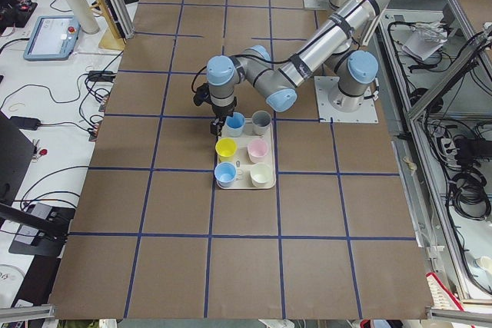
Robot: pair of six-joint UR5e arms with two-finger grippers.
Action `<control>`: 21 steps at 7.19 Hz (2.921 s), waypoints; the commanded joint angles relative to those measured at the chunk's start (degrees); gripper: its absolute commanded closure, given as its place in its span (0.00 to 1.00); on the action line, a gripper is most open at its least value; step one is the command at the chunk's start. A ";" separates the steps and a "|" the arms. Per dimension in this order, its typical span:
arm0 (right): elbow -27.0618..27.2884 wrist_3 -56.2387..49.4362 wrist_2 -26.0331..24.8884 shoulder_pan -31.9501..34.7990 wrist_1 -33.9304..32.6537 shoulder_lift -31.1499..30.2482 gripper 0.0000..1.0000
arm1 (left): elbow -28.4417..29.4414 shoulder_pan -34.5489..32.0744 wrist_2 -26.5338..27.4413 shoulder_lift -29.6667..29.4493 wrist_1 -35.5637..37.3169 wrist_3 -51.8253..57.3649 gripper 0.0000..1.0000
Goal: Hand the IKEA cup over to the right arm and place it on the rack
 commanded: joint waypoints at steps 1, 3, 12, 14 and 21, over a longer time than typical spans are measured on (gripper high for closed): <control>-0.04 -0.05 1.05 -2.31 0.28 0.04 0.01 | -0.41 -0.10 0.18 -0.77 -0.16 0.10 0.01; -0.12 -1.53 7.01 -6.95 2.46 -0.04 0.01 | -0.41 -0.11 0.27 -1.74 -0.16 0.10 0.01; 2.42 -18.50 40.04 -30.01 26.18 -0.84 0.00 | -0.06 -0.72 1.23 -2.71 -2.26 -0.17 0.61; 2.51 -18.59 45.59 -30.01 32.16 -1.01 0.00 | -0.15 -1.07 0.97 -2.54 -2.35 0.01 1.00; 1.99 -18.59 62.04 -25.09 55.56 -2.25 0.00 | 23.89 -9.84 -11.99 0.45 -30.59 -21.54 1.00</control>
